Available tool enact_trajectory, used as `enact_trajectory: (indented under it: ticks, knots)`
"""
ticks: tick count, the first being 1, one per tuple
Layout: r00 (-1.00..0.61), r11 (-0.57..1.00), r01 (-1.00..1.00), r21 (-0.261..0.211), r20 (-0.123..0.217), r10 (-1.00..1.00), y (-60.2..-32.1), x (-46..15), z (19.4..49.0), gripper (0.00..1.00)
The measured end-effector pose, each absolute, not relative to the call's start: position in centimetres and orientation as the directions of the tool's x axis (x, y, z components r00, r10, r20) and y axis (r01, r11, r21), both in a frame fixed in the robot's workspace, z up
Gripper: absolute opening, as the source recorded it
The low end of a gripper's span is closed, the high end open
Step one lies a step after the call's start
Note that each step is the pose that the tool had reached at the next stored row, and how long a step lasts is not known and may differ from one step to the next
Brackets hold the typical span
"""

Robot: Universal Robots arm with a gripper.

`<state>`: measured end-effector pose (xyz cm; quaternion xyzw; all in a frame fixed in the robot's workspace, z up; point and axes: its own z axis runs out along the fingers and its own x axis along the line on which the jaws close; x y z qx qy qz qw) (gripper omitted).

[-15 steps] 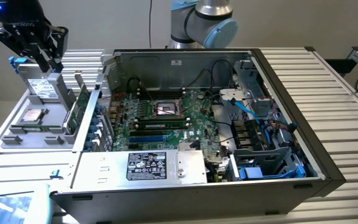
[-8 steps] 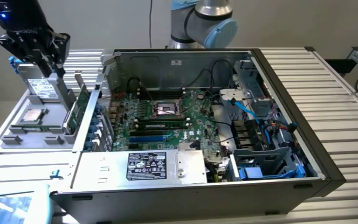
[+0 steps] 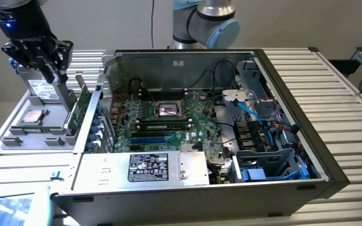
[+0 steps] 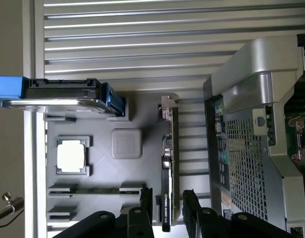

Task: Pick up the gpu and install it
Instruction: 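Pick up the gpu and move the gpu toward the slot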

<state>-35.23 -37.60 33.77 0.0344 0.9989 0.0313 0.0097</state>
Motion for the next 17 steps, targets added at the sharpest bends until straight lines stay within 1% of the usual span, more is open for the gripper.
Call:
enact_trajectory:
  ticks: [17]
  knots:
    - [-0.997,0.996,0.068,0.063,-0.017,0.069,-38.2,-35.2,30.7,0.39]
